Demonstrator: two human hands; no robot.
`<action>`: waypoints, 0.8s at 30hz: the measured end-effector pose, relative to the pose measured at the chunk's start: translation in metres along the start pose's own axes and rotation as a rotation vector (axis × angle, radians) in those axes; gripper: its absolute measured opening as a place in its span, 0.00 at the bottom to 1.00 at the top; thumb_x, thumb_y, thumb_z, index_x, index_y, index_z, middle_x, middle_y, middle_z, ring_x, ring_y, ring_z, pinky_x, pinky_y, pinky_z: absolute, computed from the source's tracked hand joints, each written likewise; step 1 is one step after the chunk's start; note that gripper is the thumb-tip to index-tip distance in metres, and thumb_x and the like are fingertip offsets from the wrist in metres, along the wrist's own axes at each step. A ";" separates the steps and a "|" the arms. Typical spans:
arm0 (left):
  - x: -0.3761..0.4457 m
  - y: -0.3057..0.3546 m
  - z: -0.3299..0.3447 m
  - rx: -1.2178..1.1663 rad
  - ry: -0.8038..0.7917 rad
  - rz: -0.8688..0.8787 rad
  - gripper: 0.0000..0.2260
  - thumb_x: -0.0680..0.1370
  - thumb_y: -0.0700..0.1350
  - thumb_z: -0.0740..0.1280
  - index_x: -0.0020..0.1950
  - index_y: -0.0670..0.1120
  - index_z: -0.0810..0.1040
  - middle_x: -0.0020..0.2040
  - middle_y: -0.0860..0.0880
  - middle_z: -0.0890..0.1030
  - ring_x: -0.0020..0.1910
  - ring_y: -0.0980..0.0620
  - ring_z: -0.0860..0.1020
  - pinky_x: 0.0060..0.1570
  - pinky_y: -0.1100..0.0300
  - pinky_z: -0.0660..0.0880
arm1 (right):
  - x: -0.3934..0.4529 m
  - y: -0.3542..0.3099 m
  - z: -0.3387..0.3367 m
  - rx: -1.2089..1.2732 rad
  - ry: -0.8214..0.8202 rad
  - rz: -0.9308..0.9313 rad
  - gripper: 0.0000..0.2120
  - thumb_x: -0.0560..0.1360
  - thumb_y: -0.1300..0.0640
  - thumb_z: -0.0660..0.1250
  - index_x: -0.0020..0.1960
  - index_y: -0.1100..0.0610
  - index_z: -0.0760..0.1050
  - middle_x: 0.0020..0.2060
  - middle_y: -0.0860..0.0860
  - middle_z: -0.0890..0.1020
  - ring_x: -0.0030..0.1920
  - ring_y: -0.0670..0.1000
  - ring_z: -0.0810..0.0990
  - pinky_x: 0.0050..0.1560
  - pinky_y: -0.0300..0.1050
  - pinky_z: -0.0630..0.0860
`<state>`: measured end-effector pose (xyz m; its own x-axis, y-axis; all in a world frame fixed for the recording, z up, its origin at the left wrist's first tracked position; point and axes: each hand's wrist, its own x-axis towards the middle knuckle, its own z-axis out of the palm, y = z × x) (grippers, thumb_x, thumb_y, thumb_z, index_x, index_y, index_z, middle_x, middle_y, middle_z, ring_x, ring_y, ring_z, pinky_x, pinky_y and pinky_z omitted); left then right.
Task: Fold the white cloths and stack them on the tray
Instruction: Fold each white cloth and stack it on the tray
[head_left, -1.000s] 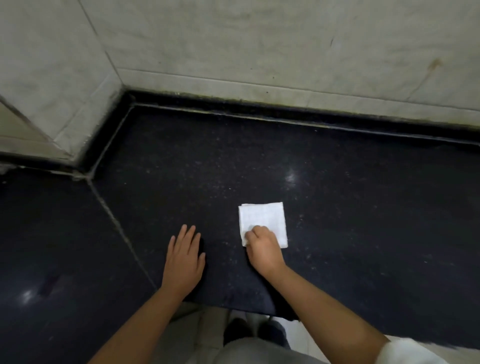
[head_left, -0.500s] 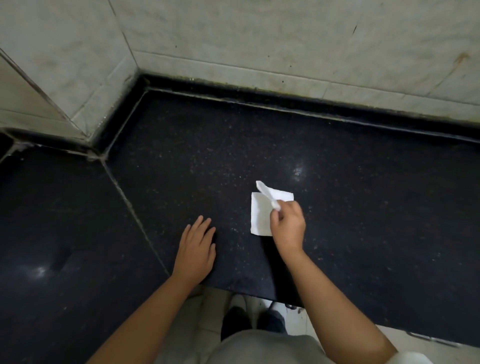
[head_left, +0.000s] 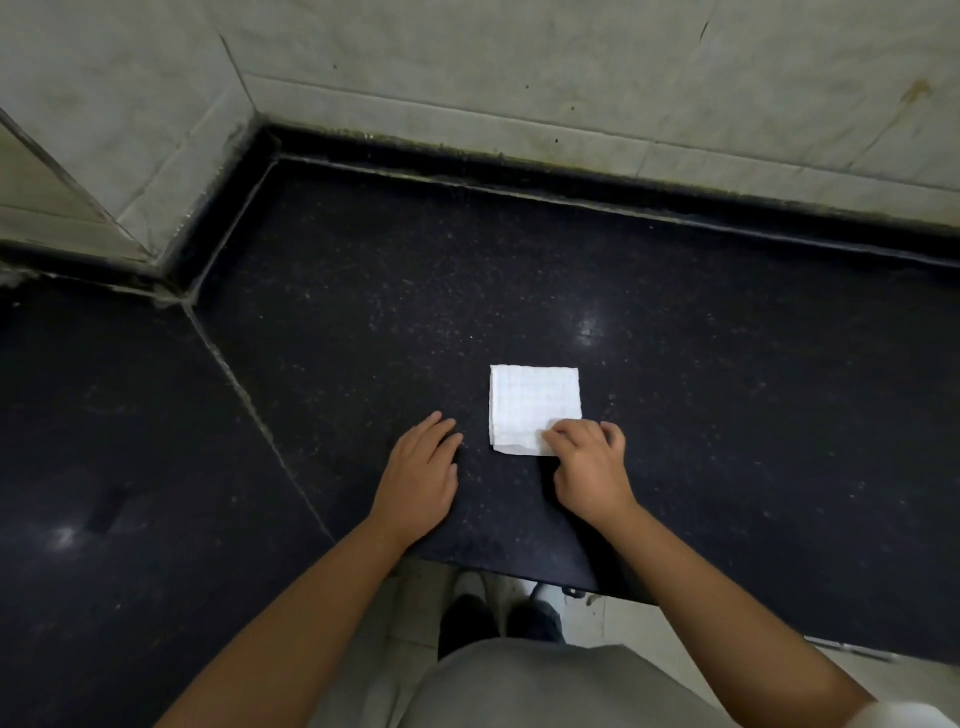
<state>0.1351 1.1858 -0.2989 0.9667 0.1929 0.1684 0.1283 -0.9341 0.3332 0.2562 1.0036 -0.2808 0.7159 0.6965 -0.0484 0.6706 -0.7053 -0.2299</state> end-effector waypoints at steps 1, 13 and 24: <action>0.007 0.007 0.002 -0.009 -0.015 0.034 0.18 0.72 0.44 0.57 0.51 0.37 0.82 0.53 0.41 0.82 0.59 0.46 0.74 0.52 0.47 0.78 | -0.001 0.005 0.000 -0.022 -0.011 0.000 0.22 0.52 0.71 0.72 0.45 0.58 0.81 0.43 0.54 0.83 0.44 0.58 0.82 0.54 0.59 0.71; 0.053 0.052 0.033 0.176 -0.223 0.152 0.21 0.57 0.55 0.79 0.44 0.46 0.83 0.44 0.49 0.83 0.46 0.50 0.82 0.49 0.54 0.79 | 0.003 0.028 -0.015 0.084 0.059 -0.057 0.14 0.63 0.64 0.60 0.43 0.60 0.82 0.35 0.53 0.84 0.33 0.54 0.83 0.34 0.45 0.79; 0.083 0.189 0.051 -0.010 -0.005 0.632 0.06 0.73 0.44 0.57 0.47 0.47 0.71 0.36 0.49 0.80 0.33 0.49 0.76 0.40 0.61 0.66 | -0.125 0.130 -0.084 0.206 0.305 0.267 0.17 0.68 0.55 0.53 0.43 0.57 0.80 0.35 0.51 0.83 0.37 0.59 0.79 0.38 0.46 0.67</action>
<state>0.2511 1.0097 -0.2696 0.8560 -0.3972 0.3310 -0.4702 -0.8642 0.1791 0.2703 0.8133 -0.2232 0.9035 0.4015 0.1498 0.4246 -0.7922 -0.4382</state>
